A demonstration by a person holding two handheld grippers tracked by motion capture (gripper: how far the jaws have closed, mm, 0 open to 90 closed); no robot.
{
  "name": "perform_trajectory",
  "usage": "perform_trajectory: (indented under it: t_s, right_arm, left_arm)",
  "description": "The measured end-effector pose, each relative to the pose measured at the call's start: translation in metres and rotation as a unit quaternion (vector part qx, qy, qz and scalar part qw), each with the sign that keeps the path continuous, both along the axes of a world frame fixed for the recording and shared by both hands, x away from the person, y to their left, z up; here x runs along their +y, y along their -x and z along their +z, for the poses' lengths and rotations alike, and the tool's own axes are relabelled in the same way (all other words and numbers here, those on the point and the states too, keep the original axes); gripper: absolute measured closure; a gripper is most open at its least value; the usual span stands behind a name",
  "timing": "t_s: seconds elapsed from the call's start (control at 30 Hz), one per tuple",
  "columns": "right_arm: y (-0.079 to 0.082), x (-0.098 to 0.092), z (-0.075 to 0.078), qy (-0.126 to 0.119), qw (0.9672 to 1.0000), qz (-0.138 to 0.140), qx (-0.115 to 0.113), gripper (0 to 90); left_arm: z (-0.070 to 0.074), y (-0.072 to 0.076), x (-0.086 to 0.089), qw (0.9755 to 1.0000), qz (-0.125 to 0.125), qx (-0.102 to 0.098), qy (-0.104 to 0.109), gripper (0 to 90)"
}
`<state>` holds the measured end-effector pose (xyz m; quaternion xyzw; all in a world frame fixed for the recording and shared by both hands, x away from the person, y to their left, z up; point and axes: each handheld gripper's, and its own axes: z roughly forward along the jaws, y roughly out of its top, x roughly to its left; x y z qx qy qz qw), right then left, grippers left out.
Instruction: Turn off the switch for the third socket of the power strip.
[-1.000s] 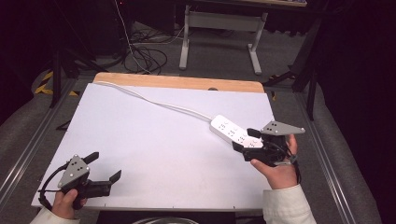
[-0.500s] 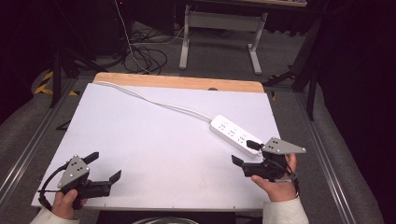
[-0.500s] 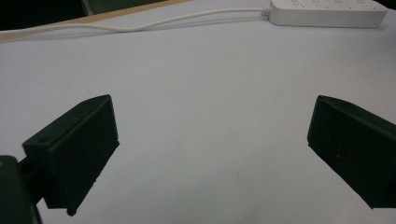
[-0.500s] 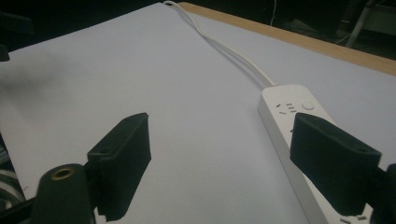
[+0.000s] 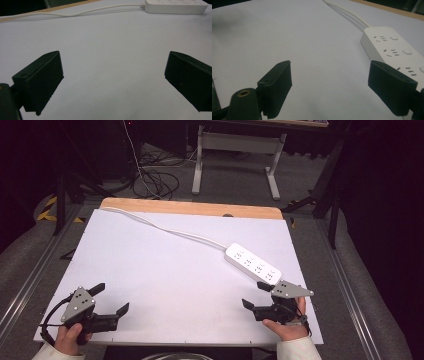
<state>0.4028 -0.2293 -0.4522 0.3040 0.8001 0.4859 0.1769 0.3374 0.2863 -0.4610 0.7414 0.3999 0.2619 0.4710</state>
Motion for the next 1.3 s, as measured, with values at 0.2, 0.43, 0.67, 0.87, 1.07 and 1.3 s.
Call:
perform_trajectory:
  t_s: [0.2, 0.43, 0.67, 0.87, 1.07, 1.3]
  right_arm:
    - [0.003, -0.005, -0.017, -0.001, 1.0, -0.007, -0.004, 20.3]
    - [0.004, -0.004, -0.034, 0.026, 0.9992, -0.012, 0.028, 20.3]
    - [0.003, 0.001, -0.042, 0.039, 0.998, -0.013, 0.048, 21.1]
    - [0.004, 0.008, -0.044, 0.058, 0.9974, -0.007, 0.042, 23.3]
    - [0.004, 0.004, -0.041, 0.035, 0.999, -0.011, 0.025, 23.0]
    - [0.005, 0.003, -0.039, 0.031, 0.9993, -0.013, 0.018, 22.5]
  left_arm:
    - [0.0, 0.001, 0.003, 1.0, 0.007, 0.001, 0.005, 2.3]
    - [-0.001, 0.0, 0.004, 0.9998, 0.016, -0.006, -0.002, 2.5]
    - [-0.002, 0.002, 0.007, 0.9999, 0.01, -0.002, -0.002, 2.5]
    - [-0.002, 0.003, 0.011, 0.9998, 0.018, -0.001, 0.009, 2.1]
    - [-0.002, 0.002, 0.008, 0.9999, 0.013, -0.005, 0.002, 2.4]
    - [-0.002, 0.002, 0.008, 0.9999, 0.015, -0.006, -0.002, 2.5]
